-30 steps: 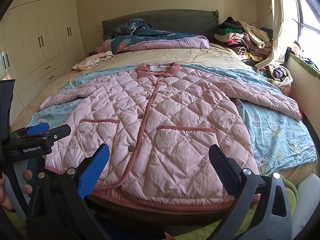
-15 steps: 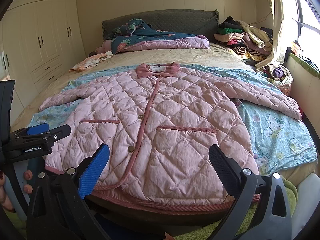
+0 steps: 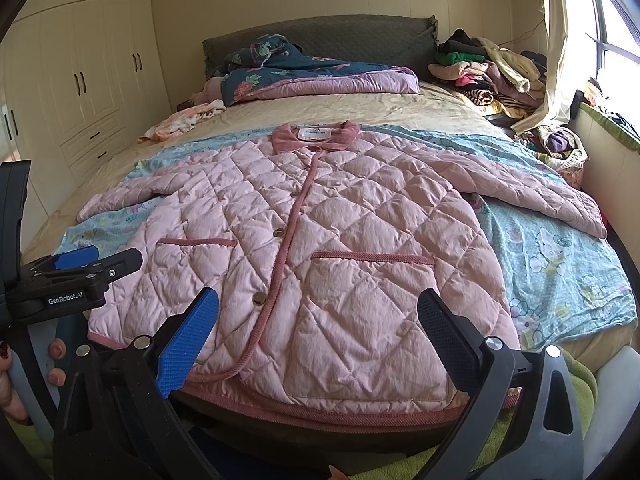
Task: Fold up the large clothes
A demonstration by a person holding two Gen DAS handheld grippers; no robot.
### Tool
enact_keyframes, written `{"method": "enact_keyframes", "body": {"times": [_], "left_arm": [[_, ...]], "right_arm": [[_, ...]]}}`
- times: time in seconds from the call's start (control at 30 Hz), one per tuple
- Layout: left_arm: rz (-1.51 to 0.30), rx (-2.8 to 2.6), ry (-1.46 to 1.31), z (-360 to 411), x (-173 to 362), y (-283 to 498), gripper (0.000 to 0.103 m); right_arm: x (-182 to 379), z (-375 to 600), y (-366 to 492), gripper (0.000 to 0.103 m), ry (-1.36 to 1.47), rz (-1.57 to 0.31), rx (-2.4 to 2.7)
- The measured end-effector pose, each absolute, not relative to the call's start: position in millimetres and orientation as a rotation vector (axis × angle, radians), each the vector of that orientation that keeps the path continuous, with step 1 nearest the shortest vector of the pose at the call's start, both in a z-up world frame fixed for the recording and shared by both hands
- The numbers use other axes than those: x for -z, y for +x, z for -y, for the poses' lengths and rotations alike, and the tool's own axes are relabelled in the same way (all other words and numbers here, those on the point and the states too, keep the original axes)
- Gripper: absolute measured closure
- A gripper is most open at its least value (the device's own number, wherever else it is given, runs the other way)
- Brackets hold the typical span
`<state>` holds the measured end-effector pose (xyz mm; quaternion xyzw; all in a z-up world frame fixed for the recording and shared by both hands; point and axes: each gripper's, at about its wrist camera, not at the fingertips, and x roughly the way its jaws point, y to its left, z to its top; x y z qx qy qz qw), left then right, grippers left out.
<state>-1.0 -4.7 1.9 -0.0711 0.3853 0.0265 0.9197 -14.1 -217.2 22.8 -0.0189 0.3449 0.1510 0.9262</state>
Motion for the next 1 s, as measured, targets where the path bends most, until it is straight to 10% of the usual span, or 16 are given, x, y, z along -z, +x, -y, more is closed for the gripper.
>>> {"method": "enact_keyframes", "body": {"times": [1.0], "left_arm": [[-0.801,-0.077,-0.123,10,-29,117,0.008]], "right_arm": [[-47,236,102,0.004,0.053,-0.726,-0.295]]}}
